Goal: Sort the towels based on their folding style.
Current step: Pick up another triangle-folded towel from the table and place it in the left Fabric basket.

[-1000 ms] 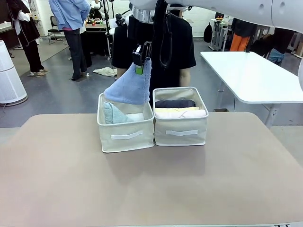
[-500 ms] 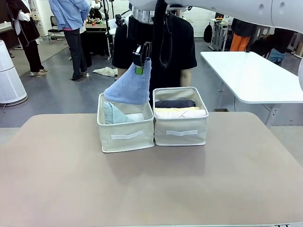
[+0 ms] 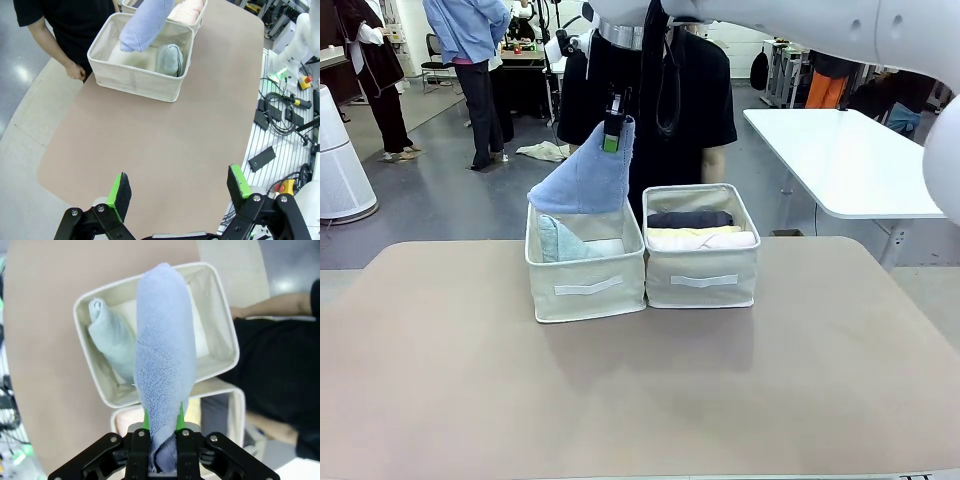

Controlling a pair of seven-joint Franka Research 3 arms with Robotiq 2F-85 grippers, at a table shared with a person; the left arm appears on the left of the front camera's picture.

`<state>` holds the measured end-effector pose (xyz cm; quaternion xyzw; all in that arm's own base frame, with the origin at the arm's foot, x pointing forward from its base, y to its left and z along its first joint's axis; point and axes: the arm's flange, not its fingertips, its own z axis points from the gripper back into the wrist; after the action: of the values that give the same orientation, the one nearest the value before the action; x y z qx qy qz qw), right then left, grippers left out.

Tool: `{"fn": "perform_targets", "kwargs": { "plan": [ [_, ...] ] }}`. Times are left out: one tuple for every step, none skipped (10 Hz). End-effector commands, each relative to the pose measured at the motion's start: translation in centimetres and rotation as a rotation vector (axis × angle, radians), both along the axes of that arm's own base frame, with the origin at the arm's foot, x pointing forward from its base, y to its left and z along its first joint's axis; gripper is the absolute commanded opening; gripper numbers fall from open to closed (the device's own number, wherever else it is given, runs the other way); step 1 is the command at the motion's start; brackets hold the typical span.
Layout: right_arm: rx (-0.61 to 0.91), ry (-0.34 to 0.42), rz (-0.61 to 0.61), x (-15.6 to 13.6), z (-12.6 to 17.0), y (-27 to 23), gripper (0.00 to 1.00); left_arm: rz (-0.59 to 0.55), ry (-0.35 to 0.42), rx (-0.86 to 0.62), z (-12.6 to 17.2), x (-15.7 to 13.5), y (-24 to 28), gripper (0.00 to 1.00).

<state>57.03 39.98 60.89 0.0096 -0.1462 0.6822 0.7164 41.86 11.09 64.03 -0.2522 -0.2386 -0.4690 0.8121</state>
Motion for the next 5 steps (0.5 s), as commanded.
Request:
{"fn": "perform_targets", "kwargs": {
  "plan": [
    [0.004, -0.015, 0.13, 2.3, -0.3, 0.9, 0.18, 0.006, -0.008, -0.005, -0.1, 0.0, -0.2, 1.0],
    [-0.017, -0.013, 0.156, 2.7, -1.4, 1.3, 0.18, 0.006, -0.008, -0.005, -0.1, 0.0, -0.2, 1.0],
    [-0.034, -0.001, 0.157, 3.2, -2.5, 1.7, 0.18, 0.006, -0.008, -0.005, -0.1, 0.0, -0.2, 1.0],
    [-0.042, 0.023, 0.141, 3.6, -3.3, 1.9, 0.18, 0.006, -0.008, -0.005, -0.1, 0.0, -0.2, 1.0],
    [-0.067, 0.032, 0.145, 3.6, -4.0, 2.1, 0.18, 0.006, -0.008, -0.005, -0.1, 0.0, -0.2, 1.0]
  ]
}}
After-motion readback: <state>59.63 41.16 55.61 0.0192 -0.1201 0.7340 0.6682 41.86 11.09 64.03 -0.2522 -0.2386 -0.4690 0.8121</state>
